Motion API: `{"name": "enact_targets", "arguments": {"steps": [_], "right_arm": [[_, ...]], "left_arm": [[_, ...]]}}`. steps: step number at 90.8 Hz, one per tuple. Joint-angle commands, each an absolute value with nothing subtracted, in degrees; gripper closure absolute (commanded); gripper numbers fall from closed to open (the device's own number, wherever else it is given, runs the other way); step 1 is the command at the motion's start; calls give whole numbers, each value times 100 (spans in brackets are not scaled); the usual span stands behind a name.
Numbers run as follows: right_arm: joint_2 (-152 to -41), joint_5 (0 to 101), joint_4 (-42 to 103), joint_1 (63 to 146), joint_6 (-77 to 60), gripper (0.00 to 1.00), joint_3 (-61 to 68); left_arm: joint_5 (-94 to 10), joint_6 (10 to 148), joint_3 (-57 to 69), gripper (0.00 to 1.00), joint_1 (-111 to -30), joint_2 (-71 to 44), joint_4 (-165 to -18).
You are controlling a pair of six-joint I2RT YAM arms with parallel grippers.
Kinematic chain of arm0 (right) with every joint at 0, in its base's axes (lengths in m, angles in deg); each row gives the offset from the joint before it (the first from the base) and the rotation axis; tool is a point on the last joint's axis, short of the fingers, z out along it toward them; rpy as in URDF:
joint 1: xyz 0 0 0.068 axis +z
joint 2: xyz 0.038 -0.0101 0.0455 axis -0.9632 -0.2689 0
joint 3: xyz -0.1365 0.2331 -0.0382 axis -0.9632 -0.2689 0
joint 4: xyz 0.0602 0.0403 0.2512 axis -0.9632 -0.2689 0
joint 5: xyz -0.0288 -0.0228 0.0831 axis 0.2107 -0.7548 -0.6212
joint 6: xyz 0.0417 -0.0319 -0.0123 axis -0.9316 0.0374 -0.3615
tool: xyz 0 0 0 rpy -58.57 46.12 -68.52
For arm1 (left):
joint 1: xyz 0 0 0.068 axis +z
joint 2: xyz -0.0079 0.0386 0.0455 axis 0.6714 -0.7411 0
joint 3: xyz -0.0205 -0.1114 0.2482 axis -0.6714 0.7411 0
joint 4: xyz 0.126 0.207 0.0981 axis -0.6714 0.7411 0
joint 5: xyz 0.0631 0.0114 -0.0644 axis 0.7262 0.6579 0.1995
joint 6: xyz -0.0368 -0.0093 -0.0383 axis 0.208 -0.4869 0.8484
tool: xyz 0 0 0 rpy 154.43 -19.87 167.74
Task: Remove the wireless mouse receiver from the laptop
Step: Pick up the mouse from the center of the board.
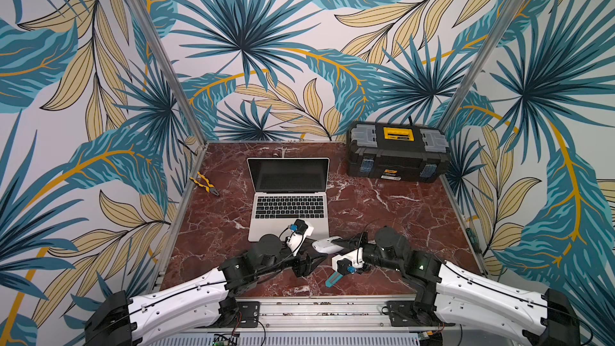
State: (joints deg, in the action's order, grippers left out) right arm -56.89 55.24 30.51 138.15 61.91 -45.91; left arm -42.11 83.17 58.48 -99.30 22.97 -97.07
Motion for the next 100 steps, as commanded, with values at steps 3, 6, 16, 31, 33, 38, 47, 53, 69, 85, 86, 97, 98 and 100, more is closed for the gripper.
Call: {"name": "enact_targets", "arguments": {"steps": [3,6,16,31,33,38,47,53,69,85,86,97,98,100], "right_arm": [[-5756,5564,3208,13828,5687,80,-4686],[-5763,5579,3207,13830,5610,80,-4681],[-5791,5578,3179,13830,5304,81,-4656],[-5859,5631,3324,13793,4456,81,-4680],[-5867,5619,3379,13770,4279,81,-4695],[-5873,5482,3485,13683,3908,81,-4742],[-5861,5224,3638,13571,3187,81,-4827],[-5894,5162,3677,13478,2664,80,-4738],[-6175,4661,3924,12716,891,80,-4669],[-6539,4299,4312,12239,-696,80,-4728],[-6556,4292,4370,12190,-766,80,-4737],[-6856,4184,4340,11678,-1706,80,-4716],[-6881,4173,4332,11638,-1772,80,-4714],[-6951,4160,4318,11561,-1908,80,-4708]], "left_arm": [[-4254,8011,5742,27,-9983,2540,-9831],[-4191,7984,5733,25,-9984,2608,-9740],[-4064,7916,5777,21,-9984,2837,-9575],[-3760,7939,5873,18,-9983,3283,-9390],[-3678,7951,5891,18,-9983,3359,-9363],[-3423,8005,5924,16,-9983,3515,-9282],[-2876,8132,5935,13,-9983,3849,-9014],[-2503,8190,5896,13,-9983,3984,-8772],[-1418,8498,5807,13,-9983,4037,-8064],[-1144,8696,5891,12,-9979,4041,-7950],[-1142,8700,5899,12,-9977,4039,-7956],[-967,8769,5981,12,-9966,4014,-7954],[-952,8785,5979,12,-9966,4012,-7953],[-924,8819,5996,12,-9966,4007,-7940]]}}
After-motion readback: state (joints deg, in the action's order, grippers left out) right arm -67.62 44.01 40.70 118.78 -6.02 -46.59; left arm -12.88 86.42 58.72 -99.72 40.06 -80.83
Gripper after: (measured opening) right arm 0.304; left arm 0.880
